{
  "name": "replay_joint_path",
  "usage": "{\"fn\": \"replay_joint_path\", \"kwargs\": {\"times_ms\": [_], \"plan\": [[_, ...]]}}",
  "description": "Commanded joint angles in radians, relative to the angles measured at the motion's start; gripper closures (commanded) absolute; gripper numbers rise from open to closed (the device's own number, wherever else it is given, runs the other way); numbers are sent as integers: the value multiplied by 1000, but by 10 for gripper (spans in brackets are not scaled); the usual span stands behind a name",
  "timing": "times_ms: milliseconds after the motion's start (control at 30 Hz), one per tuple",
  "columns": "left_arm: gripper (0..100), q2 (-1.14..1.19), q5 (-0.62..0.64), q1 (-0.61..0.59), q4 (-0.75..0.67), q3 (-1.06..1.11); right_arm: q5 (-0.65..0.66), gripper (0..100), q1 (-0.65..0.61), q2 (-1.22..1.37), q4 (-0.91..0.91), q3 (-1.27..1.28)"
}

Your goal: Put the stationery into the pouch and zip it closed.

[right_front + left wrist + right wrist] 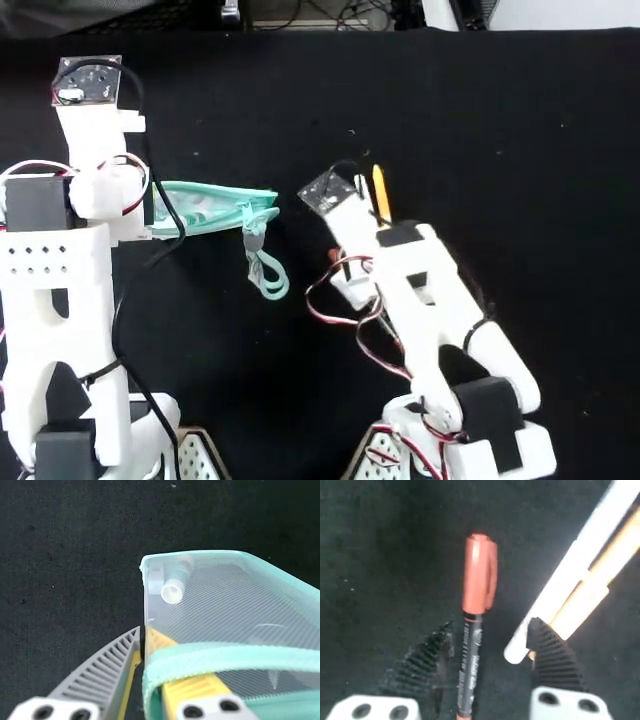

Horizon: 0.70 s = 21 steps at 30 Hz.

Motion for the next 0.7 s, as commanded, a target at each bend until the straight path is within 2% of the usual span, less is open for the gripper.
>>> {"fn": "replay_joint_path", "kwargs": {"times_ms": [0, 167, 367, 467, 567, 667], "plan": [[968, 2, 0, 10, -11, 7, 3, 776, -68, -4, -12, -50], [968, 2, 0, 10, -11, 7, -41, 805, -127, 127, -66, -150], [968, 2, 0, 10, -11, 7, -44, 836, -80, 341, -51, -275], [968, 2, 0, 10, -11, 7, -44, 876, -72, 363, -9, -320], [968, 2, 0, 10, -11, 7, -44, 993, -71, 361, -9, -317], [968, 2, 0, 8, -11, 7, -44, 987, -69, 335, -9, -297]]}}
